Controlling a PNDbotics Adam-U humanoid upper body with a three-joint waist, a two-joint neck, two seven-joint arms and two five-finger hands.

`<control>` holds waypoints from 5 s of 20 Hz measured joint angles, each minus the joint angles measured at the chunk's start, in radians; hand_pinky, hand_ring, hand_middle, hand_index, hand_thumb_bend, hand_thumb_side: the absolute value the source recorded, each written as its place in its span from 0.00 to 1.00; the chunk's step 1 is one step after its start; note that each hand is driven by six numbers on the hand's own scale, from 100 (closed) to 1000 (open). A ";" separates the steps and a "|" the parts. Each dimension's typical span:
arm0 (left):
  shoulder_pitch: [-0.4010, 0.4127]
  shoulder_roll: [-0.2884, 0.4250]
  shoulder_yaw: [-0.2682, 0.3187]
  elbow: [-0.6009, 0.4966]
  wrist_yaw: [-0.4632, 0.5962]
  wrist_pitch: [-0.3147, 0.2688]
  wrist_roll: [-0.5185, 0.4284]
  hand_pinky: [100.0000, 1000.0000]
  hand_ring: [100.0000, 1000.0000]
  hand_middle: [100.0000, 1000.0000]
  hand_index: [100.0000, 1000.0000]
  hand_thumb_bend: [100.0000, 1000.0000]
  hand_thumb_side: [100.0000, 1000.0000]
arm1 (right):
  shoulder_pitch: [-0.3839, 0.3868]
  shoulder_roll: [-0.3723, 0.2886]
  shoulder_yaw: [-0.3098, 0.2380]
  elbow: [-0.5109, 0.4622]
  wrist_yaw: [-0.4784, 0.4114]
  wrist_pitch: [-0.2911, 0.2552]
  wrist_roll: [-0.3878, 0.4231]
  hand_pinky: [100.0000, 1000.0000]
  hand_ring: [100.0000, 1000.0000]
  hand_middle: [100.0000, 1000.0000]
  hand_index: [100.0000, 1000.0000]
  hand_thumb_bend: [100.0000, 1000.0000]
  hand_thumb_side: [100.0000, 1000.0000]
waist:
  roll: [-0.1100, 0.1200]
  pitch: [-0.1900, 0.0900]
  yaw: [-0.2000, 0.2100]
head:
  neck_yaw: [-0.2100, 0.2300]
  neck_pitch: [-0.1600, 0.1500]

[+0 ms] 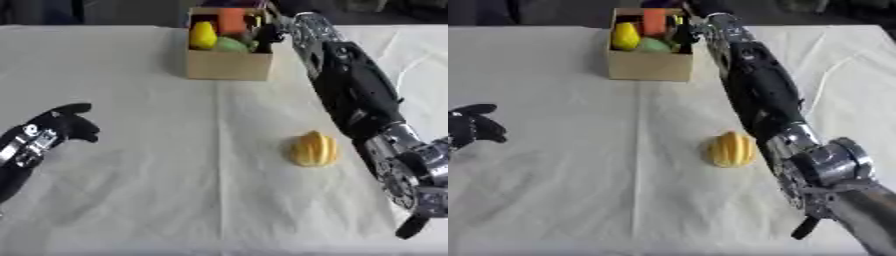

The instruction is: Pick up objects on the table and place them in the box.

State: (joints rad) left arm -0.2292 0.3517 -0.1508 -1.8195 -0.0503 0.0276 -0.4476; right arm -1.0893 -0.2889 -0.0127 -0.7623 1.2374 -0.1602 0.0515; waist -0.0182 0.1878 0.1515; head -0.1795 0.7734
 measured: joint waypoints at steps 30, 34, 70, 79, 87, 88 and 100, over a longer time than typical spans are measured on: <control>0.038 0.016 0.049 0.001 -0.043 -0.005 0.031 0.83 0.67 0.63 0.91 0.00 0.97 | 0.721 -0.365 0.328 -0.802 -0.469 -0.420 0.420 0.93 0.93 0.92 1.00 0.00 0.46 | -0.060 -0.001 -0.088 | 0.062 0.000; 0.041 0.011 0.049 0.001 -0.048 -0.005 0.030 0.83 0.67 0.63 0.91 0.00 0.97 | 0.721 -0.358 0.331 -0.765 -0.395 -0.424 0.388 0.95 0.94 0.92 1.00 0.00 0.38 | -0.060 -0.001 -0.086 | 0.061 0.000; 0.035 -0.040 0.032 -0.005 -0.032 0.002 0.010 0.83 0.64 0.61 0.91 0.00 0.98 | 0.034 0.077 0.082 -0.057 -0.274 -0.208 -0.023 0.69 0.53 0.49 0.85 0.00 0.03 | -0.017 -0.014 0.032 | -0.003 0.000; 0.025 -0.045 0.023 -0.006 -0.027 0.006 -0.002 0.84 0.63 0.61 0.91 0.00 0.98 | 0.029 0.146 -0.009 0.070 0.048 0.090 -0.253 0.77 0.69 0.75 0.95 0.00 0.09 | -0.015 -0.014 0.048 | -0.028 0.000; 0.025 -0.045 0.019 -0.006 -0.026 0.006 -0.003 0.84 0.63 0.61 0.91 0.00 0.98 | 0.028 0.143 -0.027 0.099 0.126 0.211 -0.262 0.91 0.91 0.97 1.00 0.00 0.17 | -0.015 -0.014 0.045 | -0.029 0.000; 0.026 -0.045 0.019 -0.006 -0.026 0.006 -0.003 0.84 0.63 0.61 0.91 0.00 0.98 | 0.026 0.141 -0.028 0.094 0.126 0.213 -0.265 0.92 0.92 0.98 1.00 0.00 0.18 | -0.015 -0.014 0.043 | -0.028 0.000; 0.046 -0.045 0.026 -0.005 -0.031 0.010 0.006 0.84 0.63 0.61 0.91 0.00 0.99 | 0.136 0.004 0.045 -0.226 -0.157 -0.025 -0.101 1.00 0.98 1.00 1.00 0.00 0.00 | -0.016 -0.015 -0.007 | 0.016 0.000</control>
State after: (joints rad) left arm -0.1837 0.3071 -0.1245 -1.8246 -0.0811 0.0374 -0.4420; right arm -0.9532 -0.2847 0.0326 -0.9881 1.0808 -0.1850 -0.0498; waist -0.0337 0.1725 0.1441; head -0.1636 0.7734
